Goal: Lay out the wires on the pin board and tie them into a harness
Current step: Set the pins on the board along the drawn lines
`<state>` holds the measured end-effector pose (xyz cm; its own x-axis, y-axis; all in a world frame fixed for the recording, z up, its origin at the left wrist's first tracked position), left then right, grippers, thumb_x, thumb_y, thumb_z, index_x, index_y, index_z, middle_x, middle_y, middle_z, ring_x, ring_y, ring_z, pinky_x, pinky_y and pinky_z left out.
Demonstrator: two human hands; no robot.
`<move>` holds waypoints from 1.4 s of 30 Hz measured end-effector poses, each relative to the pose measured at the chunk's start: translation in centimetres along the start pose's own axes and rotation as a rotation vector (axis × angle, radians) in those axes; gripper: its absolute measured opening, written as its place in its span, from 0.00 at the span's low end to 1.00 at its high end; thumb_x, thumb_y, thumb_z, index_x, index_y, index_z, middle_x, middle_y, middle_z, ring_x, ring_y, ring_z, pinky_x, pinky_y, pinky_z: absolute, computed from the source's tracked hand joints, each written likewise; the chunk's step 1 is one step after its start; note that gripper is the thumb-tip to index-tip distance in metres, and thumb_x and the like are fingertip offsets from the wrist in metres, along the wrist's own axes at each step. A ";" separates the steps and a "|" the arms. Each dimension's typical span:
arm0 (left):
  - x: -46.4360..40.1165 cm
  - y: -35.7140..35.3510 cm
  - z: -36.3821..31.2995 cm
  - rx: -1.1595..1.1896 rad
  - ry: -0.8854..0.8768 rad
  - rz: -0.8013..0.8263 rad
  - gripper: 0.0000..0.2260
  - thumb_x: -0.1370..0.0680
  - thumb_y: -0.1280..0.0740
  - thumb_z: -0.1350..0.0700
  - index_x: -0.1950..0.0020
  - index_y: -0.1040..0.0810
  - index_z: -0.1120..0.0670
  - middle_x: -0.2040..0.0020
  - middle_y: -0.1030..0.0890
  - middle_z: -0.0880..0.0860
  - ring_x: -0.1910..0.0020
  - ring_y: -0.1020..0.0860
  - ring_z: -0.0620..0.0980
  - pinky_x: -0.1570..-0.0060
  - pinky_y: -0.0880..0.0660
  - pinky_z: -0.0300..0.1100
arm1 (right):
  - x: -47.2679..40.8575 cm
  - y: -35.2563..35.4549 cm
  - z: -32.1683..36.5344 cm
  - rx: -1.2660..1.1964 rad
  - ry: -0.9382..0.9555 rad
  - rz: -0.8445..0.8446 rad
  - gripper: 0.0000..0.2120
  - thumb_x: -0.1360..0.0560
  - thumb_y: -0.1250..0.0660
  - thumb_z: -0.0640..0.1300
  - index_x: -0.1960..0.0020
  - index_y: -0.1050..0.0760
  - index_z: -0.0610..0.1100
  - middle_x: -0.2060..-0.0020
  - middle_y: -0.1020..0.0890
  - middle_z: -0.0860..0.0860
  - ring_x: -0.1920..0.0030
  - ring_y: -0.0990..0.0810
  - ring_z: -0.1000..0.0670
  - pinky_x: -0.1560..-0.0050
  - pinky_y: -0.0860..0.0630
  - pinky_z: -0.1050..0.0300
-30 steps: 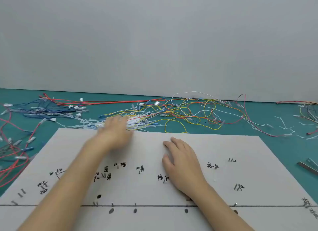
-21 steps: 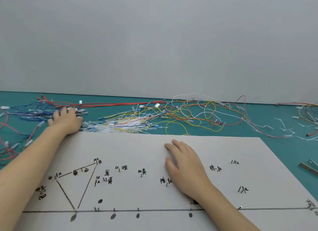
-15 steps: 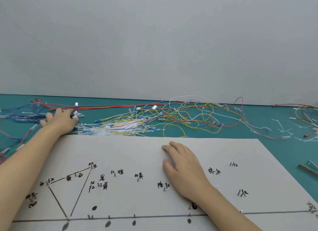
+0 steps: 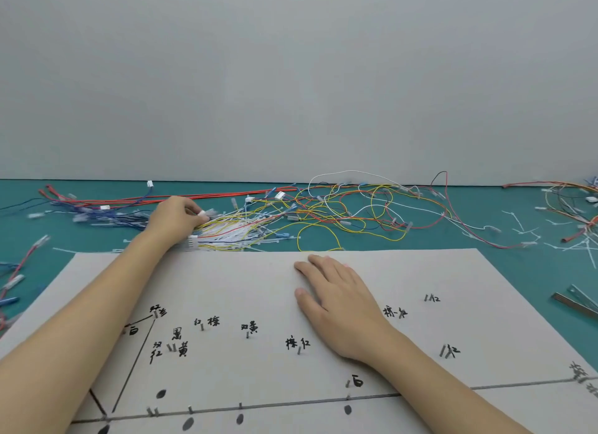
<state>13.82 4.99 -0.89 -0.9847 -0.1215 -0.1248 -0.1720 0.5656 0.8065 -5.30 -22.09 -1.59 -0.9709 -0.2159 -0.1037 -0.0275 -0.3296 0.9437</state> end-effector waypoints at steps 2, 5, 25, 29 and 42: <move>0.6 -0.6 -1.1 0.121 -0.036 0.021 0.06 0.27 0.25 0.51 0.57 0.18 0.53 0.57 0.17 0.52 0.55 0.20 0.52 0.57 0.26 0.43 | 0.0 -0.1 0.0 0.002 0.001 0.000 0.22 0.18 0.51 0.55 0.25 0.43 0.55 0.24 0.43 0.56 0.24 0.50 0.55 0.24 0.55 0.53; 1.0 0.1 -1.3 0.186 -0.079 0.029 0.06 0.26 0.26 0.50 0.53 0.17 0.51 0.56 0.18 0.48 0.55 0.22 0.48 0.60 0.30 0.40 | -0.1 0.0 0.0 -0.007 -0.003 -0.015 0.22 0.18 0.50 0.55 0.25 0.43 0.55 0.24 0.43 0.56 0.24 0.50 0.54 0.24 0.54 0.53; 0.7 2.4 3.0 -0.200 0.001 -0.003 0.06 0.26 0.26 0.54 0.60 0.21 0.46 0.48 0.19 0.53 0.37 0.31 0.61 0.40 0.30 0.55 | -0.3 0.3 0.1 -0.068 -0.014 -0.042 0.22 0.19 0.46 0.54 0.26 0.38 0.54 0.26 0.39 0.56 0.26 0.46 0.56 0.25 0.53 0.57; 0.9 3.4 2.7 -0.152 -0.006 -0.087 0.03 0.27 0.25 0.50 0.59 0.15 0.48 0.45 0.20 0.57 0.38 0.33 0.62 0.44 0.32 0.52 | -0.3 0.2 0.1 -0.057 -0.008 -0.046 0.22 0.19 0.46 0.54 0.26 0.38 0.54 0.26 0.39 0.56 0.26 0.46 0.55 0.26 0.52 0.58; 0.9 3.2 2.4 0.004 -0.033 -0.177 0.05 0.20 0.35 0.52 0.55 0.24 0.50 0.54 0.20 0.50 0.46 0.24 0.57 0.40 0.29 0.57 | -0.4 0.3 0.0 -0.052 -0.001 -0.046 0.22 0.19 0.45 0.54 0.26 0.37 0.53 0.26 0.38 0.56 0.26 0.45 0.55 0.27 0.51 0.59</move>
<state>12.31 8.68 0.22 -0.9393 -0.1932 -0.2836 -0.3431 0.5412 0.7677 -4.90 -22.07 -1.28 -0.9691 -0.1988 -0.1460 -0.0594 -0.3861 0.9205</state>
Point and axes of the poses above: each hand's wrist, its own x-axis away from the middle knuckle, its own y-axis out of the back of the hand, z = x × y, the point moved 5 cm from there along -x, towards the middle knuckle
